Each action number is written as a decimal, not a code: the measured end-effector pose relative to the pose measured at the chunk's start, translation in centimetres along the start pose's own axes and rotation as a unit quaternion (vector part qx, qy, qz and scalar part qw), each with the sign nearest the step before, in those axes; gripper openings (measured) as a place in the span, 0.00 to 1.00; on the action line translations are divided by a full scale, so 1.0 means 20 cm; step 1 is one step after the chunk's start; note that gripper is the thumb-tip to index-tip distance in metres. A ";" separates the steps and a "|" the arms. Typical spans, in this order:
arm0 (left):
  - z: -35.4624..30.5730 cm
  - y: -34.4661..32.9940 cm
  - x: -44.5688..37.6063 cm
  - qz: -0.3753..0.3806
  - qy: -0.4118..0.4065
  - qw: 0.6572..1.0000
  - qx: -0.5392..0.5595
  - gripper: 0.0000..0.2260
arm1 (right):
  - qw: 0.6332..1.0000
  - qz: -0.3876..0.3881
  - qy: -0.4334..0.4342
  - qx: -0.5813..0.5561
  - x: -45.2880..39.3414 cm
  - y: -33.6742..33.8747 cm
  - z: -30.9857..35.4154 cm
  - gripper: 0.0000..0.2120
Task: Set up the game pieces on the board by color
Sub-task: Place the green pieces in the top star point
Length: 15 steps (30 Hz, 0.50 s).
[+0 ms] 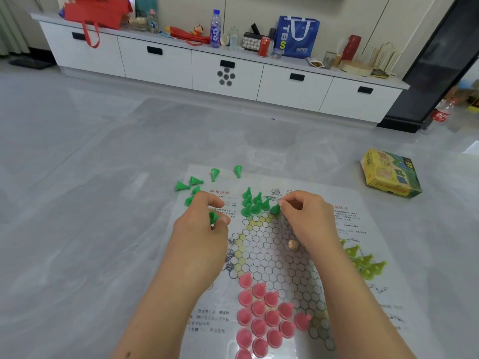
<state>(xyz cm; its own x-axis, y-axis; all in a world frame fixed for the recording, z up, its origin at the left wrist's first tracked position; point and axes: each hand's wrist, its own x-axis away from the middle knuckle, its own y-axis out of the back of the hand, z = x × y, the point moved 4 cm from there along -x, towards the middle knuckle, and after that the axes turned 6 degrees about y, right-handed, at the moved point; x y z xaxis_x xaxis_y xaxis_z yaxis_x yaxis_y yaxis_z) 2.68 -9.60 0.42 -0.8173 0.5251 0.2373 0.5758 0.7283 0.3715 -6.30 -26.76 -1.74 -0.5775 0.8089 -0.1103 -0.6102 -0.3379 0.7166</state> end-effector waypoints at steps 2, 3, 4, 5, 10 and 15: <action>0.00 0.00 0.00 -0.002 0.000 1.000 -0.002 0.07 | 1.000 0.000 0.002 0.008 0.00 0.00 0.00 0.06; 0.00 0.00 0.00 -0.002 0.001 1.000 -0.004 0.07 | 1.000 0.000 0.005 0.011 0.00 -0.01 0.00 0.06; 0.00 0.00 0.00 0.000 0.001 1.000 -0.007 0.07 | 1.000 0.000 0.007 0.013 0.00 -0.01 0.00 0.06; 0.00 0.00 0.00 0.002 0.001 1.000 -0.009 0.07 | 1.000 0.001 0.008 0.013 0.00 -0.01 0.00 0.06; 0.00 0.00 0.00 0.006 -0.005 1.000 -0.002 0.07 | 1.000 0.008 0.002 0.010 0.01 -0.01 0.00 0.05; 0.00 0.01 0.00 0.011 -0.003 1.000 -0.003 0.07 | 1.000 0.011 0.005 0.018 0.00 -0.01 0.01 0.06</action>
<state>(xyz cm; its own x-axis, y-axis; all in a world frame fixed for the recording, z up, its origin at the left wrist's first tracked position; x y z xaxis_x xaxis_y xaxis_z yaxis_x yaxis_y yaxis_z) 2.67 -9.50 0.52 -0.8040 0.5435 0.2411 0.5939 0.7137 0.3714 -6.16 -26.57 -1.76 -0.5964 0.7964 -0.1004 -0.5771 -0.3384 0.7432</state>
